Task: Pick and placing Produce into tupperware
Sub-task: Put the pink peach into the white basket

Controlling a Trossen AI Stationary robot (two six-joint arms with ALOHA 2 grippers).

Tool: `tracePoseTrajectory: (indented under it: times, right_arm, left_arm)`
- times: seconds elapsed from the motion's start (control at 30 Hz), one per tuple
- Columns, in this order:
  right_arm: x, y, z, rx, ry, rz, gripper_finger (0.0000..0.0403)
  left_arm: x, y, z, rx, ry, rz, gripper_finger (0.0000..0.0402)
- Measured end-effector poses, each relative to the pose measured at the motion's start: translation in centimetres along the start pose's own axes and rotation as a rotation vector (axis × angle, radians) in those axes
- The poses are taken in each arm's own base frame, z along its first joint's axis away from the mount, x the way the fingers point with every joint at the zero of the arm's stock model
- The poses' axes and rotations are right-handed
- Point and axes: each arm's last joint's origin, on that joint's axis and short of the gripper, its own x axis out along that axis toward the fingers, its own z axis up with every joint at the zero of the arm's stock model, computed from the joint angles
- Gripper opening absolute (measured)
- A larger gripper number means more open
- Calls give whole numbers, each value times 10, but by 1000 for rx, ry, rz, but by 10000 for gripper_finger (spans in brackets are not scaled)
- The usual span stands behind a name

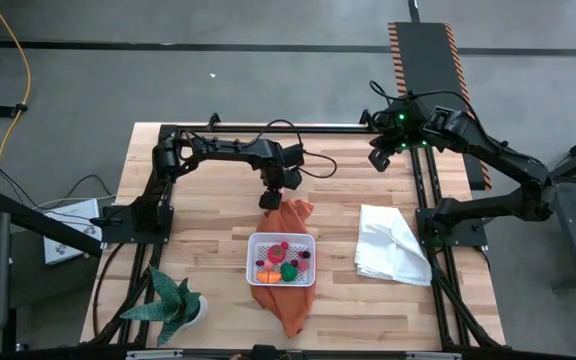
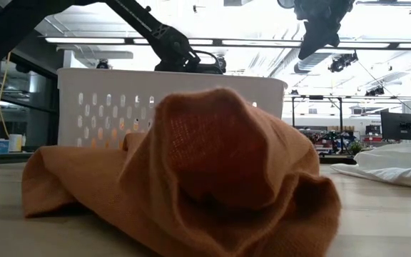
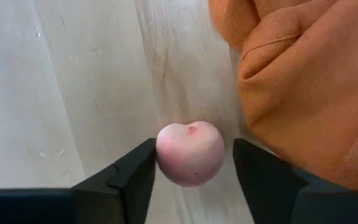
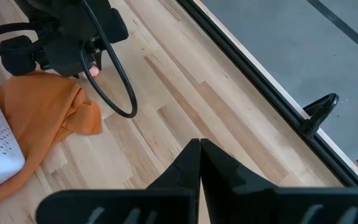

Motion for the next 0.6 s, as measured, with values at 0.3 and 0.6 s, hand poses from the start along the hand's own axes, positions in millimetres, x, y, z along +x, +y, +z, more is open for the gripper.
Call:
tracePoseTrajectory:
  times: [0.3, 0.6]
  right_arm:
    - [0, 0, 0, -1, 0, 0, 0]
    - [0, 0, 0, -1, 0, 0, 0]
  left_arm:
    - [0, 0, 0, -28, 1, -8, 128]
    - [0, 0, 0, -43, 2, -8, 130]
